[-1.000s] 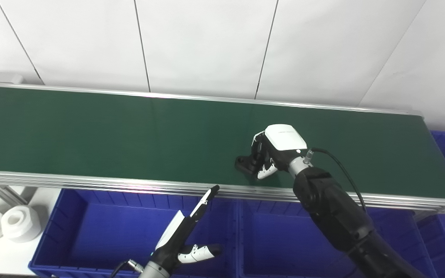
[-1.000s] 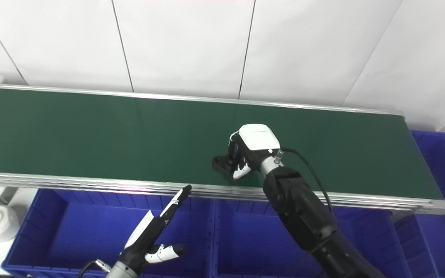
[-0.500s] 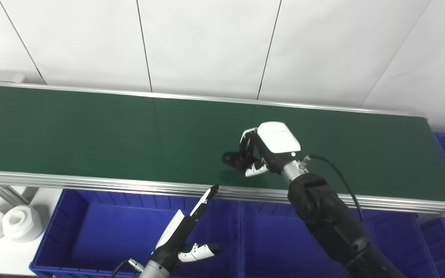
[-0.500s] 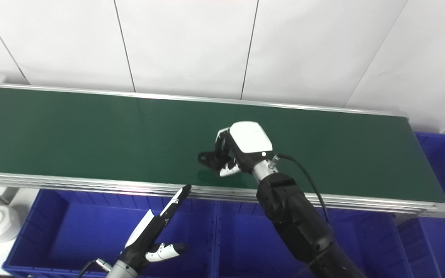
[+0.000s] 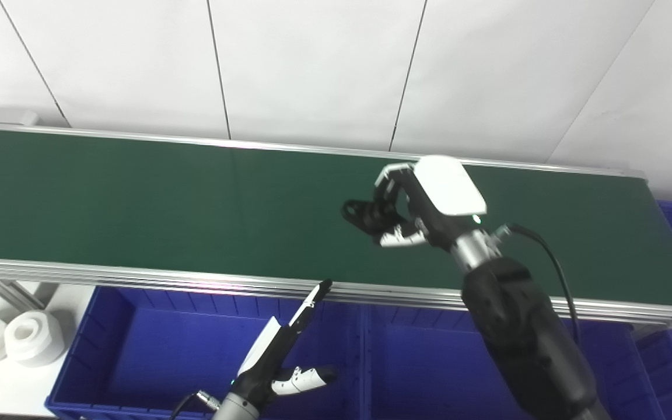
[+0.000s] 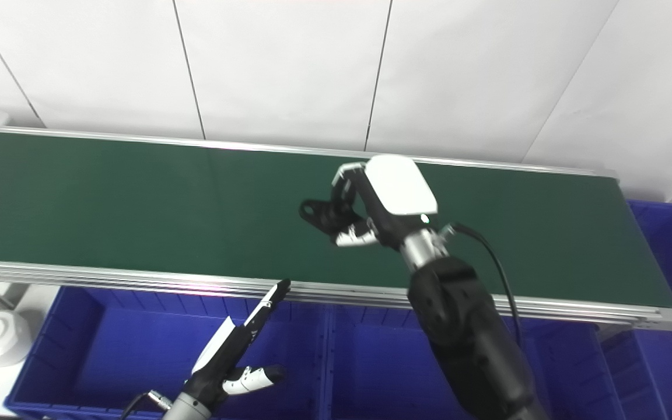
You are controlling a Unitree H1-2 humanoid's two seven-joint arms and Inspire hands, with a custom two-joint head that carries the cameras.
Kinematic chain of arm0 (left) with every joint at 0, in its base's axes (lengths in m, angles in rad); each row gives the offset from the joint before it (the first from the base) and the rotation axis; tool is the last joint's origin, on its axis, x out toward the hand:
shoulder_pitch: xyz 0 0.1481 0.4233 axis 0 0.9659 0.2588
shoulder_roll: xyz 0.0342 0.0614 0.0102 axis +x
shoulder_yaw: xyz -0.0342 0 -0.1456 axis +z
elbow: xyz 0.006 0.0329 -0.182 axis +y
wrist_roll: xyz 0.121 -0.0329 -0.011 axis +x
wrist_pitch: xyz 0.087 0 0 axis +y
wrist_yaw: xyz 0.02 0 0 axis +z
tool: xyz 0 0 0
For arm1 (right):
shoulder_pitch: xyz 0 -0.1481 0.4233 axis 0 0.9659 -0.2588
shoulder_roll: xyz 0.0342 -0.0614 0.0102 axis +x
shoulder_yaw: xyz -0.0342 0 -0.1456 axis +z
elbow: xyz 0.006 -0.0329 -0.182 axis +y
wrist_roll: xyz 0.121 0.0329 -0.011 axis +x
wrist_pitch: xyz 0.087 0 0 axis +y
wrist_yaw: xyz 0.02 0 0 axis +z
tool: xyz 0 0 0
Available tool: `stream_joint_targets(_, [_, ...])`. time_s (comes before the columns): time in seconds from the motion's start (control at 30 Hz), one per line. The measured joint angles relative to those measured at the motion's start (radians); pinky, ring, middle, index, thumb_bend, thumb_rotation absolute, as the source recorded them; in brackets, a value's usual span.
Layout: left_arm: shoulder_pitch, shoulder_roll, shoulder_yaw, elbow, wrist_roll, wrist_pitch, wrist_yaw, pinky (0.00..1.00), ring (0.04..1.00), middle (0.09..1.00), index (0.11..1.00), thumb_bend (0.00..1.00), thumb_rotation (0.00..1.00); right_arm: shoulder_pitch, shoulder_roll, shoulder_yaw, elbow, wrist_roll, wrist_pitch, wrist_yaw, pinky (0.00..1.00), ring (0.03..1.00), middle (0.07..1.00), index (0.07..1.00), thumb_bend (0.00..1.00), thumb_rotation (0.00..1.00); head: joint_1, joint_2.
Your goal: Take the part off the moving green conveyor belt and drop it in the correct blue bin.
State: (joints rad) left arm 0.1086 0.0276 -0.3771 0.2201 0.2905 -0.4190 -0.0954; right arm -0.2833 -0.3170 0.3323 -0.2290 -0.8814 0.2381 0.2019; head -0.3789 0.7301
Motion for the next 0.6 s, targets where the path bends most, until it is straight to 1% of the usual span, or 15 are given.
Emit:
stream_joint_targets(0.07, [0.001, -0.005, 0.001, -0.002, -0.001, 0.0, 0.0, 1.0, 1.0, 1.0, 1.0, 0.76, 0.84, 0.057, -0.008, -0.013, -0.024, 0.002, -0.001, 0.001, 0.17, 0.223, 0.47, 0.488, 0.53, 0.0, 0.002, 0.005])
stream_joint_targets(0.2, [0.01, -0.009, 0.004, -0.021, -0.002, 0.001, 0.0, 1.0, 1.0, 1.0, 1.0, 0.75, 0.84, 0.18, -0.031, -0.032, -0.035, 0.01, -0.001, 0.019, 0.16, 0.221, 0.47, 0.489, 0.53, 0.0, 0.005, 0.012])
stream_joint_targets(0.33, [0.012, -0.013, 0.006, -0.032, -0.002, 0.002, 0.0, 1.0, 1.0, 1.0, 1.0, 0.74, 0.84, 0.271, -0.043, -0.057, -0.055, 0.02, -0.002, 0.023, 0.16, 0.23, 0.47, 0.488, 0.53, 0.0, 0.02, 0.02])
stream_joint_targets(0.47, [0.013, -0.017, 0.009, -0.032, -0.001, 0.003, 0.0, 1.0, 1.0, 1.0, 1.0, 0.75, 0.84, 0.343, -0.044, -0.062, -0.047, 0.029, -0.004, 0.019, 0.19, 0.255, 0.471, 0.489, 0.53, 0.0, 0.026, 0.031])
stream_joint_targets(0.53, [0.014, -0.017, 0.012, -0.033, -0.001, 0.007, 0.0, 1.0, 1.0, 1.0, 1.0, 0.74, 0.83, 0.365, -0.044, -0.062, -0.023, 0.031, -0.007, 0.016, 0.2, 0.259, 0.471, 0.489, 0.53, 0.0, 0.026, 0.035])
stream_joint_targets(0.6, [0.014, -0.017, 0.015, -0.037, -0.003, 0.014, -0.001, 1.0, 1.0, 1.0, 1.0, 0.74, 0.83, 0.374, -0.045, -0.057, 0.032, 0.031, -0.019, -0.007, 0.2, 0.266, 0.471, 0.489, 0.53, 0.0, 0.026, 0.037])
